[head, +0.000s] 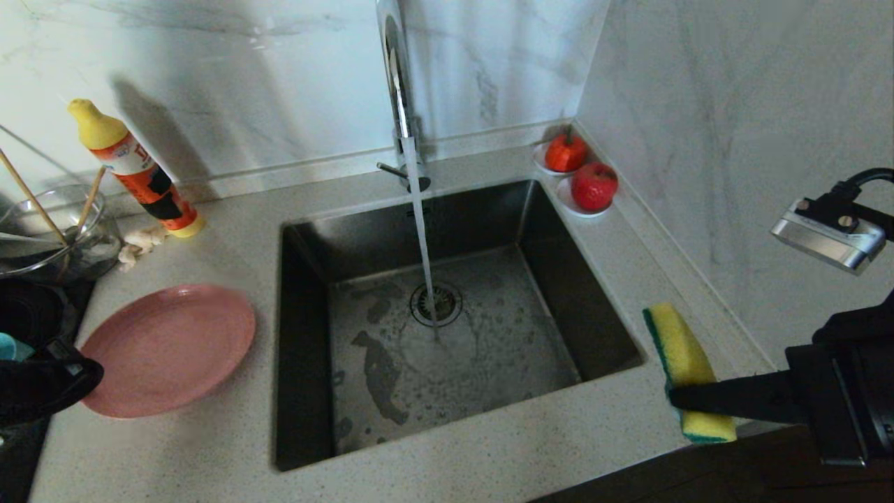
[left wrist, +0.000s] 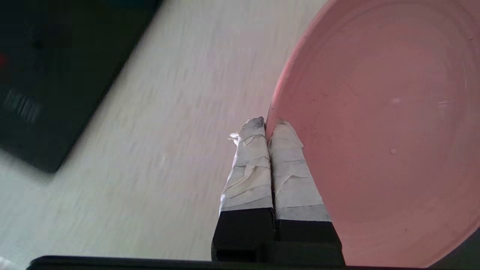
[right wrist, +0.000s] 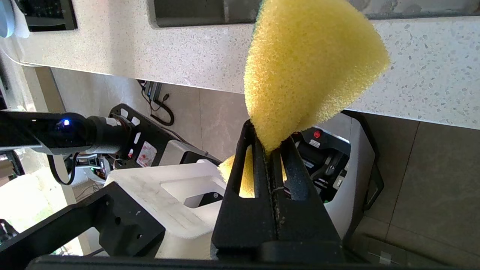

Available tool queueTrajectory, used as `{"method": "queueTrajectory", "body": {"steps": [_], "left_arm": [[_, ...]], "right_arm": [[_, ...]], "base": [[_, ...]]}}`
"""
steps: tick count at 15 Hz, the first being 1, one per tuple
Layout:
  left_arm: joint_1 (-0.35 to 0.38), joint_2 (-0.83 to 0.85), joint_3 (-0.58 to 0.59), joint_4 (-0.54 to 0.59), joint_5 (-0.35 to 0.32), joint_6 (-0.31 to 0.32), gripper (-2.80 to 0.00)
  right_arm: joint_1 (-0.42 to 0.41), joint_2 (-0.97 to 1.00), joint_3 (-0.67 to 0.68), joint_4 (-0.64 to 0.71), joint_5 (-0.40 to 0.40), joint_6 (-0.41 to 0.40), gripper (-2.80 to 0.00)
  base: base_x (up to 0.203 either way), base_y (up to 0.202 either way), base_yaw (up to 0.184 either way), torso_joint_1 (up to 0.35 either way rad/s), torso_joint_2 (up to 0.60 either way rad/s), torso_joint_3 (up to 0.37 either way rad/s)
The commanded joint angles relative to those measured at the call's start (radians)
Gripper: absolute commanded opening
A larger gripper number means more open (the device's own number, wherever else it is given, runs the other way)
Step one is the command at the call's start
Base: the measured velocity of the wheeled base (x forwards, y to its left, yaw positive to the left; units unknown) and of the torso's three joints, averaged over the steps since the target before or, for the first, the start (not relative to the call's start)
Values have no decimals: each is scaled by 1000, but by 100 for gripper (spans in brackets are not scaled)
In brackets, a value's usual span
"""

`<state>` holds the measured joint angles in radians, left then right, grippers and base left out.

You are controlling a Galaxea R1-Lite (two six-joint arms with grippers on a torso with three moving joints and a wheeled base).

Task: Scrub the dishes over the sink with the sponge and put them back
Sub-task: Place the plate on the table

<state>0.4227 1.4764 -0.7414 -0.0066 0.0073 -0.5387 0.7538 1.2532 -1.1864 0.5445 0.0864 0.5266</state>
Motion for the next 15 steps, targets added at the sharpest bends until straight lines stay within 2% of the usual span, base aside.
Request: {"method": "queueTrajectory", "body": {"steps": [1, 8, 9, 10, 15], "left_arm": [[38, 86, -7, -59, -18, -4, -280], [62, 104, -35, -55, -33, -1, -280], [62, 102, -33, -56, -33, 3, -120], [67, 97, -35, -59, -33, 3, 0], [77, 50, -52, -52, -35, 10, 0]], "right_arm": [[1, 1, 2, 2, 1, 3, -280], [1, -1, -1, 2, 13, 3, -280], [1, -1, -1, 2, 13, 3, -280], [1, -1, -1, 2, 13, 3, -280], [1, -15, 10, 2, 13, 3, -280]], "base": [[0, 0, 0, 0, 0, 0], [0, 0, 0, 0, 0, 0], [0, 0, 0, 0, 0, 0], [0, 0, 0, 0, 0, 0], [0, 0, 0, 0, 0, 0]]}}
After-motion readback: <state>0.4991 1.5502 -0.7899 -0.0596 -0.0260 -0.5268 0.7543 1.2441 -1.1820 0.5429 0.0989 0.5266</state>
